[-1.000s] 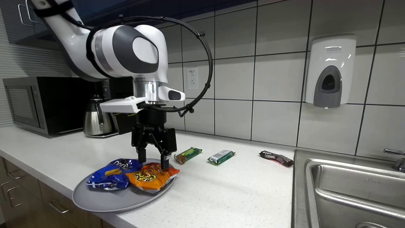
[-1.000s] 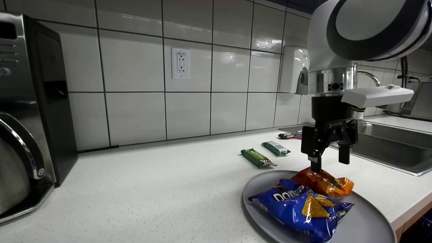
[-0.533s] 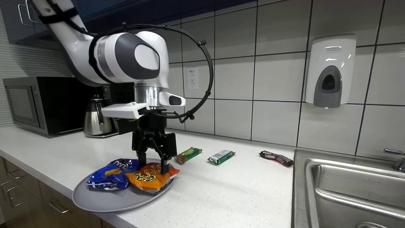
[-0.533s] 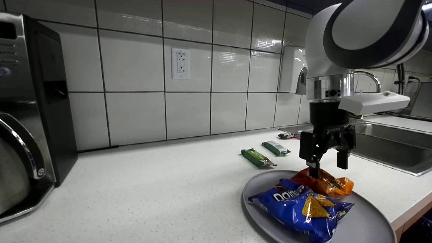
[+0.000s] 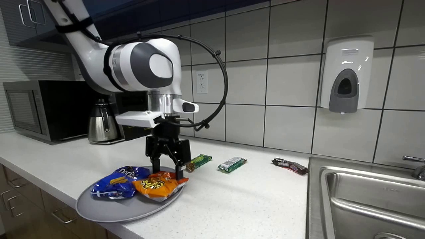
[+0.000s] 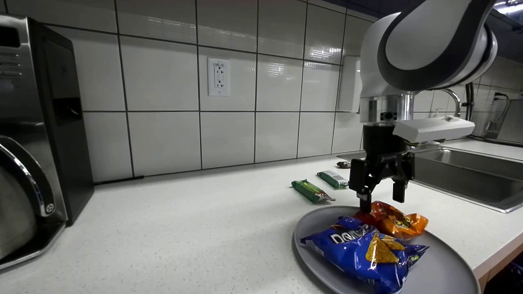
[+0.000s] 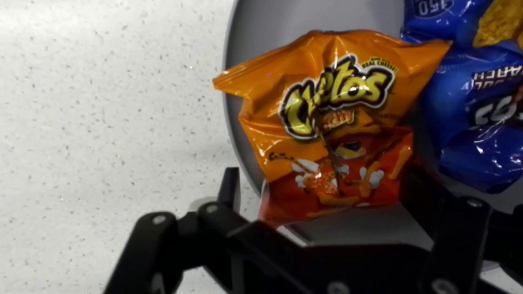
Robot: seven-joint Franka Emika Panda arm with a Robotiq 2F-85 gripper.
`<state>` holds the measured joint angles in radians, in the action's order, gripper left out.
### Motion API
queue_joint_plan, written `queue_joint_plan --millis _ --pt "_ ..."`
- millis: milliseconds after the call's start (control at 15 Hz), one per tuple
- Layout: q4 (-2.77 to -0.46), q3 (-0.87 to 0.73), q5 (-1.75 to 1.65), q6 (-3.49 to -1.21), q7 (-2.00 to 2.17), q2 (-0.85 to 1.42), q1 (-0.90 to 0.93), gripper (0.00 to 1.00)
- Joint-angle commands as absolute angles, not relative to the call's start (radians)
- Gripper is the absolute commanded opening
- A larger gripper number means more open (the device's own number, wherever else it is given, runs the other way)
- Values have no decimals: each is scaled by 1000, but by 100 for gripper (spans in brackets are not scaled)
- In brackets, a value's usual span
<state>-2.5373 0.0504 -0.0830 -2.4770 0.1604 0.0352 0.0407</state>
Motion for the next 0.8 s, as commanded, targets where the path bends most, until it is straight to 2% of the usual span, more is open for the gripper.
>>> queue_joint_plan --millis 0,733 --pt "-2506 48 -74 -2487 179 55 46 100" --pt "-2547 48 -57 -2479 175 7 46 100"
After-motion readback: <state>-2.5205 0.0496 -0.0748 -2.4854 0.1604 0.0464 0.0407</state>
